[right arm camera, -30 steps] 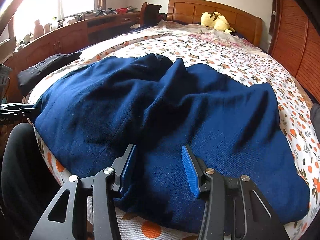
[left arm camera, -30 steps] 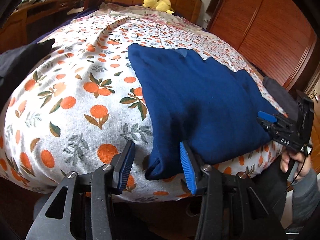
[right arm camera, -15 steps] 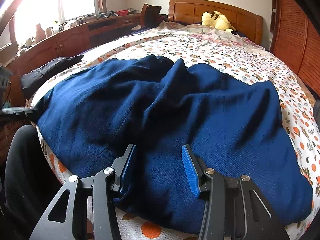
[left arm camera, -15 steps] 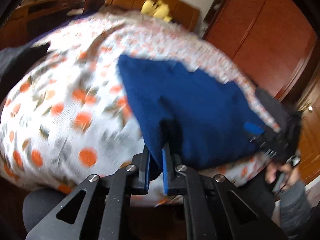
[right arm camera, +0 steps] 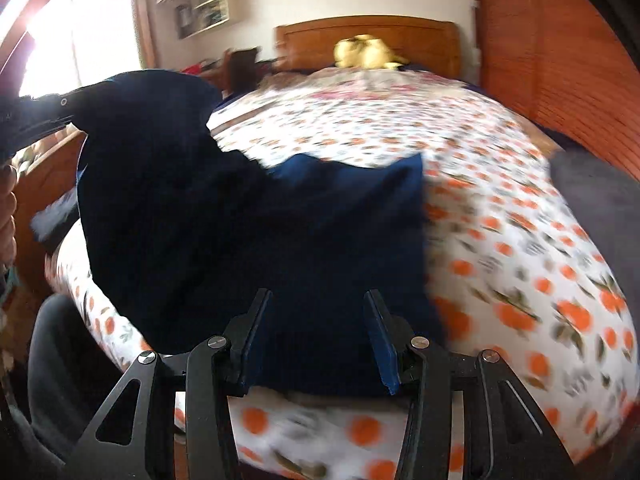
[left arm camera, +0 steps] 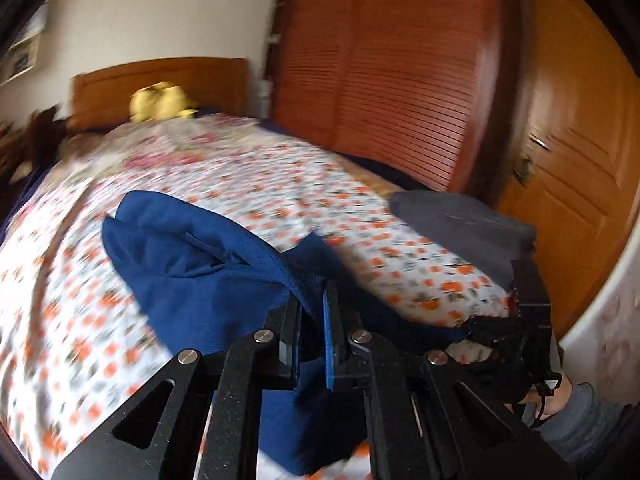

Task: Fold large clothes

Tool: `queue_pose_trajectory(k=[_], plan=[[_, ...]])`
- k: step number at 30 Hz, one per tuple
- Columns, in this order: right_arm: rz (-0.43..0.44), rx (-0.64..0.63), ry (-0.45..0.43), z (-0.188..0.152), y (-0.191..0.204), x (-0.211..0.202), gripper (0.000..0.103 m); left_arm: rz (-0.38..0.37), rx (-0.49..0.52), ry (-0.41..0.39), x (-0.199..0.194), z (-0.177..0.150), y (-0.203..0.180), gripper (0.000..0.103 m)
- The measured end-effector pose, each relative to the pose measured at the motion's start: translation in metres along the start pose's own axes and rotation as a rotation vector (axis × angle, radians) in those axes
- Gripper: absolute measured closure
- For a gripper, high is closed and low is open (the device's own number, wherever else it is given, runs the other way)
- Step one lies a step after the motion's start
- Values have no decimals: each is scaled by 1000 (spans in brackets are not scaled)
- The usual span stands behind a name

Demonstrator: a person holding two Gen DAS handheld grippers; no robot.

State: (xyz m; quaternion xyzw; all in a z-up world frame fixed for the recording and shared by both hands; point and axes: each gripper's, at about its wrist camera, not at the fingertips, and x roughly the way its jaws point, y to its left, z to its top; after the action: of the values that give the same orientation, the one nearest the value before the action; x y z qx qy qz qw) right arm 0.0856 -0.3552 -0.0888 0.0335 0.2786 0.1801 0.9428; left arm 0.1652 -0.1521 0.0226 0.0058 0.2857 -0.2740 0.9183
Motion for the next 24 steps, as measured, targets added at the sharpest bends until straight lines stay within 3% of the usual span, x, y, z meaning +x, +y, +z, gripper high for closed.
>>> queue_pose_trajectory(k=[5, 9, 14, 17, 24], plan=[[-66, 29, -24, -8, -30, -20, 54, -89, 66, 86, 70, 11, -55, 94], [-97, 53, -21, -16, -46, -33, 54, -74, 88, 198, 107, -5, -72, 94], [-115, 35, -26, -18, -54, -48, 54, -54, 103, 204, 103, -1, -72, 88], [-110, 34, -33, -15, -52, -52, 54, -44, 102, 171, 91, 4, -72, 63], [-91, 16, -66, -4, -39, -54, 54, 12, 137, 92, 54, 14, -58, 57]])
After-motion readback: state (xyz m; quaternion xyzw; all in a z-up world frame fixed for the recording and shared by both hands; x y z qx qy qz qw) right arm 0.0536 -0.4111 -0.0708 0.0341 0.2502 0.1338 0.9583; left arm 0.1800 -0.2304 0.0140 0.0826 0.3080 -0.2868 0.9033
